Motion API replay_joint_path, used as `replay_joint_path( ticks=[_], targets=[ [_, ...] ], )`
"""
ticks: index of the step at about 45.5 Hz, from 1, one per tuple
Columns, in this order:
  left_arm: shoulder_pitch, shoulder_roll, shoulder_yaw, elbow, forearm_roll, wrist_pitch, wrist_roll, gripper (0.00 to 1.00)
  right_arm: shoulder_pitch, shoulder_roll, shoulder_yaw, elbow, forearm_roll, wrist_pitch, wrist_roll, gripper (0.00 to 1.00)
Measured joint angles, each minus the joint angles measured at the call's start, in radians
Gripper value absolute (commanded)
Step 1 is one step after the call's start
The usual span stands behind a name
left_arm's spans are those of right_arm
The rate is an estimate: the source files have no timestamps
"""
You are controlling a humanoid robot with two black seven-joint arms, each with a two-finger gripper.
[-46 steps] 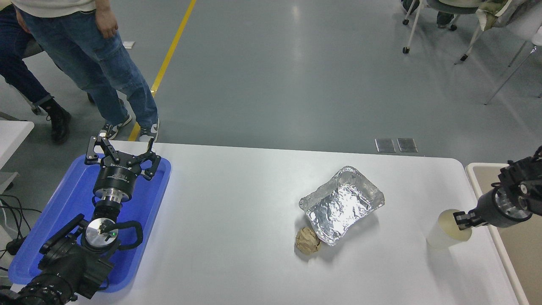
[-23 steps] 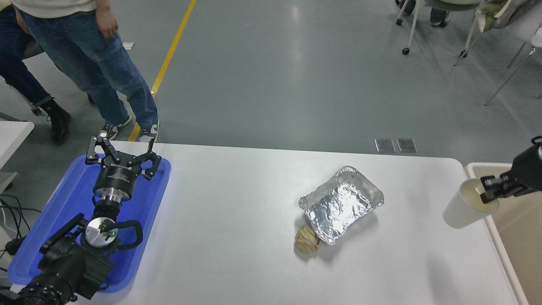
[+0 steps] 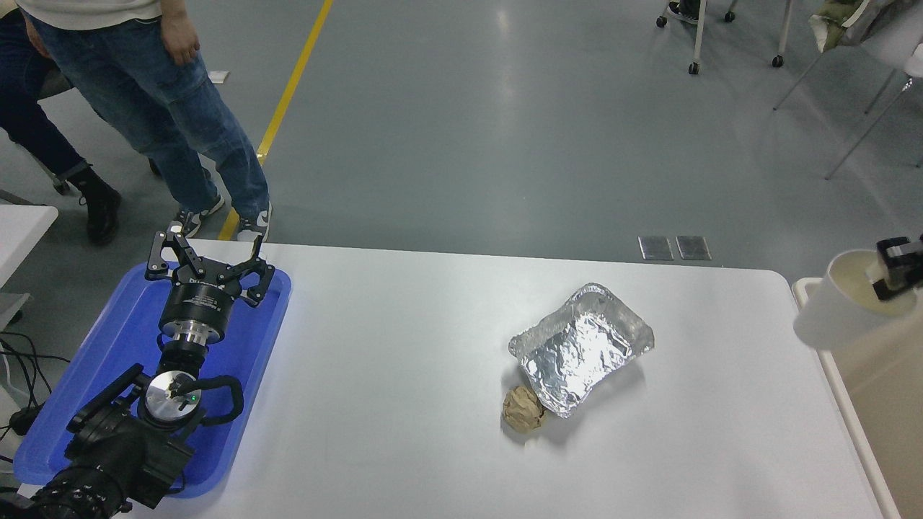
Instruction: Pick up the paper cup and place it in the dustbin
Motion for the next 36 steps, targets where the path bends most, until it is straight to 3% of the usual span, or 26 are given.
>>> replay_joint_path(
  ticks=[10, 17, 36],
  targets=[
    [0.000, 0.000, 0.000, 0.000, 0.000, 0.000, 0.000, 1.00, 0.048, 0.005, -0.023, 0.012, -0.002, 0.005, -0.003, 0.00],
    [0.000, 0.000, 0.000, 0.000, 0.000, 0.000, 0.000, 1.00, 0.058, -0.005, -0.049, -0.002, -0.076, 0.006, -0.006, 0.00],
    [0.000, 0.000, 0.000, 0.000, -0.001, 0.001, -0.002, 1.00, -0.111, -0.198, -0.013, -0.248, -0.308, -0.026, 0.010, 0.00]
  ],
)
